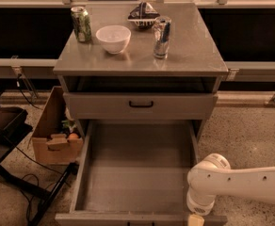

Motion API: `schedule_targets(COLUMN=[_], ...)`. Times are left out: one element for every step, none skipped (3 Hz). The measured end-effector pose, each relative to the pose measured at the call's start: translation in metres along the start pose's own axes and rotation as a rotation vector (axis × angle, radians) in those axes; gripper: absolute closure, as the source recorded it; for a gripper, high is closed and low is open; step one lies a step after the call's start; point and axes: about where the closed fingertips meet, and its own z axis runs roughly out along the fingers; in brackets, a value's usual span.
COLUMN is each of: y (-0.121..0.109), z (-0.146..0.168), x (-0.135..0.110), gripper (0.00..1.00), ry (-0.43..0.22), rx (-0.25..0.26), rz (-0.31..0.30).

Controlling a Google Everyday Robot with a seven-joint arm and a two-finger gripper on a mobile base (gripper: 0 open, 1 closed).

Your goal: Open middle drawer

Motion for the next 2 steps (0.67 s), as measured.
schedule_targets(y=[-0.017, -0.04], z=[-0.035, -0.102], x=[0.014, 0.038], gripper=[0.0, 0.0], ry=[0.001, -0.006], rx=[0.018, 0.035], rz=[0.029, 0.042])
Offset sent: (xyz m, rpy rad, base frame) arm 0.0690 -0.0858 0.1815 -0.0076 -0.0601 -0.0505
